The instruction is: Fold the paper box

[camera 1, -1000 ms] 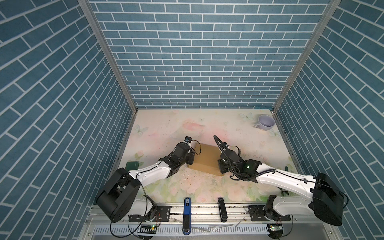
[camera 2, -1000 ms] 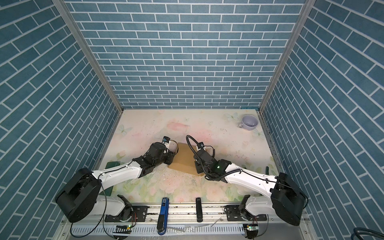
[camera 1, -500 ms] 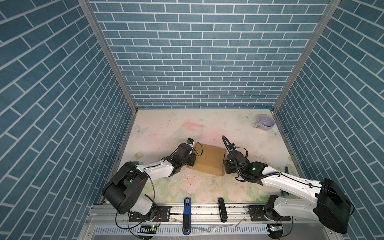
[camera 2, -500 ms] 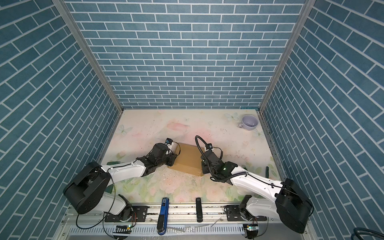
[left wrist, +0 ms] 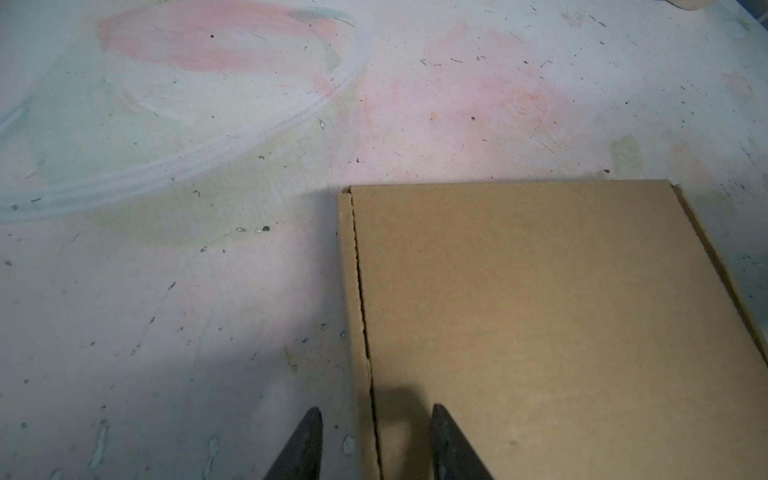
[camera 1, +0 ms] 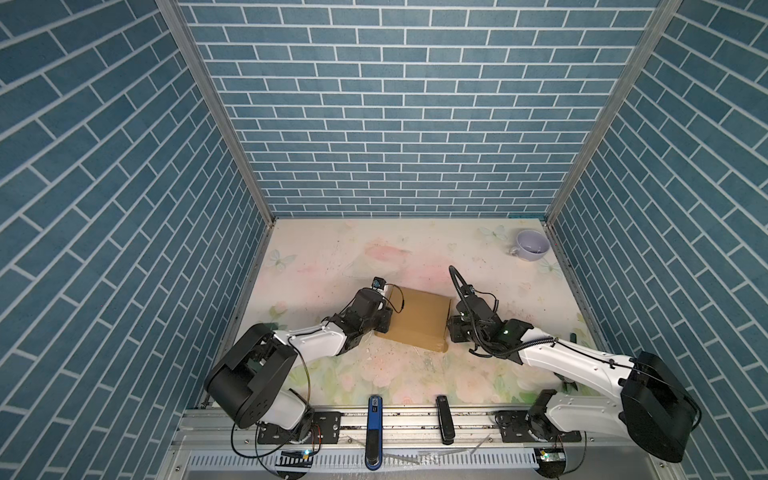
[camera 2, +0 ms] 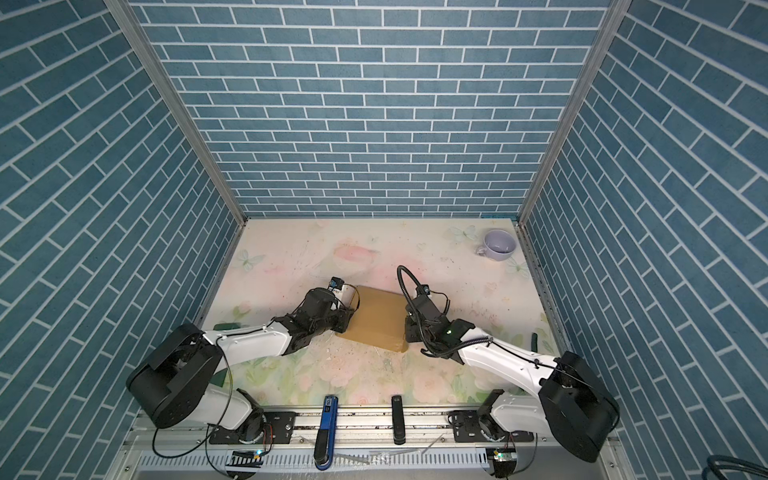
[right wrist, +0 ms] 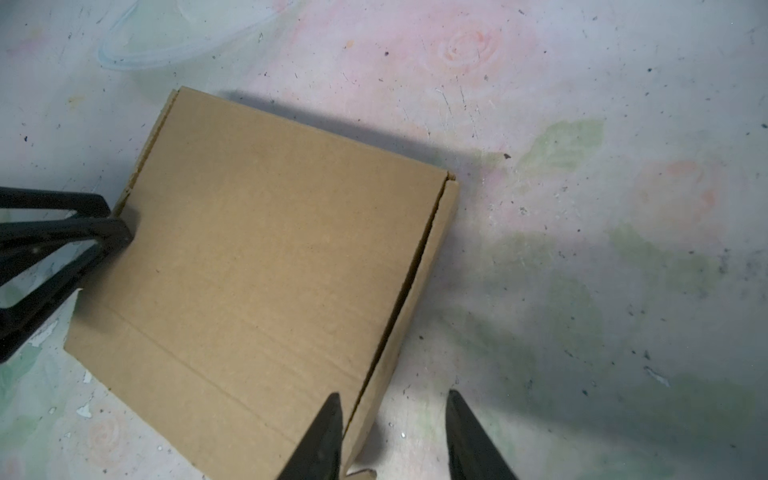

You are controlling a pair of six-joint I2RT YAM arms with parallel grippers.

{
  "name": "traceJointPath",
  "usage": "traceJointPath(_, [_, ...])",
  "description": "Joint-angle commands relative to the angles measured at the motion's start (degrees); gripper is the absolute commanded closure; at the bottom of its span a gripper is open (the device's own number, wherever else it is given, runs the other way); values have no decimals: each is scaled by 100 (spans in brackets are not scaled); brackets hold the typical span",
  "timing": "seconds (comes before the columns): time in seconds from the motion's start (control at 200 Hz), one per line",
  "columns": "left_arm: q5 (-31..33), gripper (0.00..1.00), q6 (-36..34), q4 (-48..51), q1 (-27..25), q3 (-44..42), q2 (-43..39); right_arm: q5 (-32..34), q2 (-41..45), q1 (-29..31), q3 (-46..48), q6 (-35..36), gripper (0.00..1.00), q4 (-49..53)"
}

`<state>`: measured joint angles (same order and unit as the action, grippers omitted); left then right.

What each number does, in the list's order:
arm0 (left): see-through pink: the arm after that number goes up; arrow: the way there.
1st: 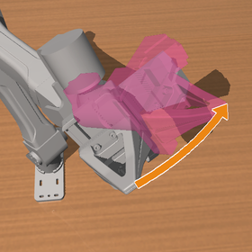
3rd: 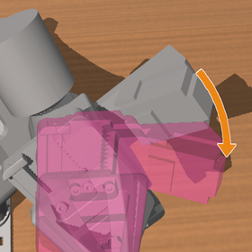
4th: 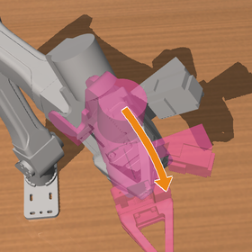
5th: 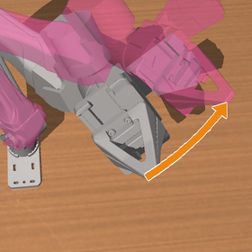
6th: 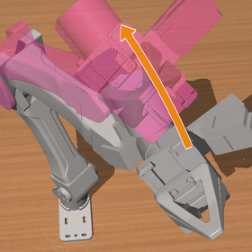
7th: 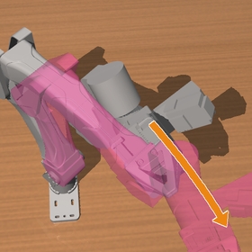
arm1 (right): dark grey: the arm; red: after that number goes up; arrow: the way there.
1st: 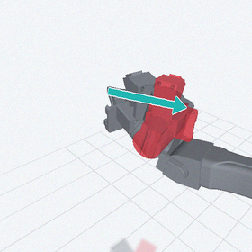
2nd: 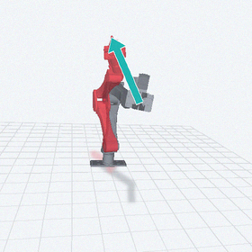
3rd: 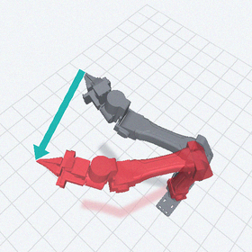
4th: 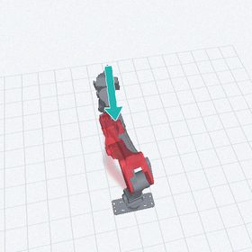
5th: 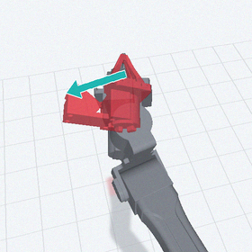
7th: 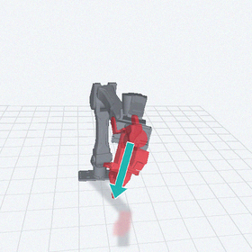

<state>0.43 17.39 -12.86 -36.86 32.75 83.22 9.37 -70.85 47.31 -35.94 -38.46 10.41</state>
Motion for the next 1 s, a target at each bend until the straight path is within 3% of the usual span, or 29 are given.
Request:
traceJointPath(0.0, [161,55,38,745,39,254,-388,-256,-102,-135,2,-218,58,-156])
traceJointPath(0.165, [170,54,-148,1595,118,813,-704,-440,-174,-276,-133,-224,58,-93])
traceJointPath(0.395, [-270,54,-465,2645,460,1606,-521,-460,-422,-457,-437,-67,58,150])
traceJointPath(0.99, [-1037,60,-1055,3148,935,2373,626,-712,-685,-663,-616,50,58,-108])
